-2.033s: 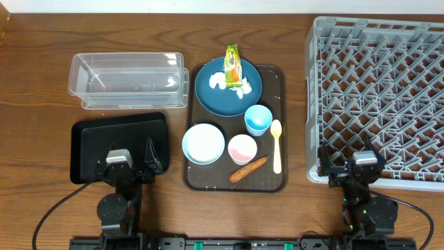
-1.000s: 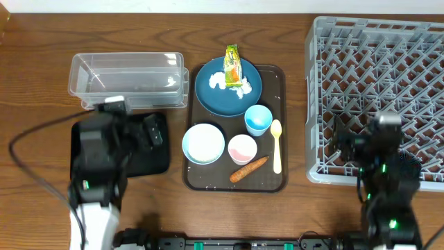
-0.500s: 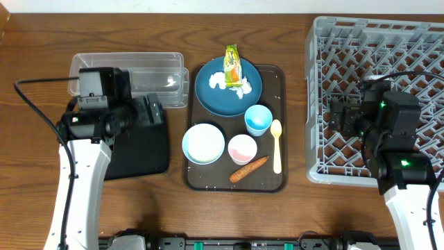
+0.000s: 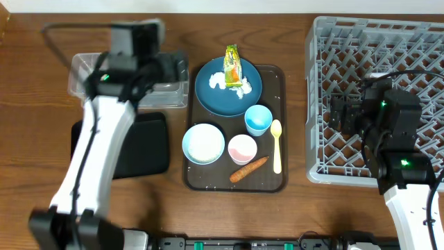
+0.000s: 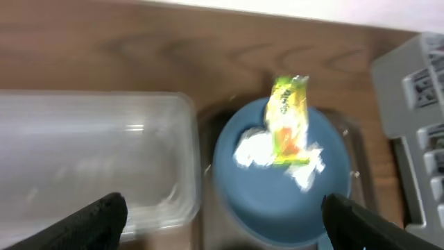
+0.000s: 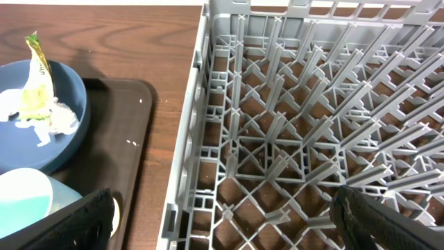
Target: Sort waste into correct bins and load items into the dishwasher rack
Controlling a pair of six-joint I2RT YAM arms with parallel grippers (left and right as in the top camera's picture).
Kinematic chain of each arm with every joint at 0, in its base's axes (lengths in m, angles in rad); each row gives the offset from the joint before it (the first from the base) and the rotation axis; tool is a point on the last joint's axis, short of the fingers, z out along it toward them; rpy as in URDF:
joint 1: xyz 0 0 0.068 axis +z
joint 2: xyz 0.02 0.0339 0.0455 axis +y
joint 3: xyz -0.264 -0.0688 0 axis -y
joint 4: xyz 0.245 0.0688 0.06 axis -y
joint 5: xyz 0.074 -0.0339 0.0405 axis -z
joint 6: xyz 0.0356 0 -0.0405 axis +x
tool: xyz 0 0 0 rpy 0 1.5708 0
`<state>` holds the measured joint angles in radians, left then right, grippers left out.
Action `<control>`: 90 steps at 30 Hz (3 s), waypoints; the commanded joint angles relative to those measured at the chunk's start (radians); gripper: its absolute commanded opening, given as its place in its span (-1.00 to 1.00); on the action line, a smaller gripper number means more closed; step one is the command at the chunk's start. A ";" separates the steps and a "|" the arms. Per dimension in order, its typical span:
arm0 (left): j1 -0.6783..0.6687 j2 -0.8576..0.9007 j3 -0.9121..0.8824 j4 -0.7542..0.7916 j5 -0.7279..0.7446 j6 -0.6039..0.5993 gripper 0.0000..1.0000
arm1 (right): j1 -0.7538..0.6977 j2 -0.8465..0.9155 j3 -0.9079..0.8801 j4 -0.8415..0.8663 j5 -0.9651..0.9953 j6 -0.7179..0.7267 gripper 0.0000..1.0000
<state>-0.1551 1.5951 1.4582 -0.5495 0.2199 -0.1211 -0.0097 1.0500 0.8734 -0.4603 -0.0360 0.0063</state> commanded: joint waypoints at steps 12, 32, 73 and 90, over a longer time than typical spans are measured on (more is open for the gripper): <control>-0.154 0.379 0.032 0.202 -0.027 0.096 0.67 | -0.010 -0.003 0.020 -0.037 0.002 -0.002 0.99; -0.155 0.524 0.032 0.293 -0.124 0.106 0.33 | -0.010 -0.003 0.020 -0.052 0.003 -0.003 0.99; -0.197 0.438 0.016 0.256 -0.187 0.106 -0.62 | -0.010 -0.003 0.020 -0.053 0.003 -0.003 0.98; -0.052 0.192 0.016 0.031 -0.378 0.100 -0.62 | -0.010 -0.003 0.020 -0.053 0.003 -0.003 0.98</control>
<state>-0.2493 1.7802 1.4700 -0.4911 -0.0963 -0.0219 -0.0097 1.0500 0.8742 -0.5125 -0.0364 0.0067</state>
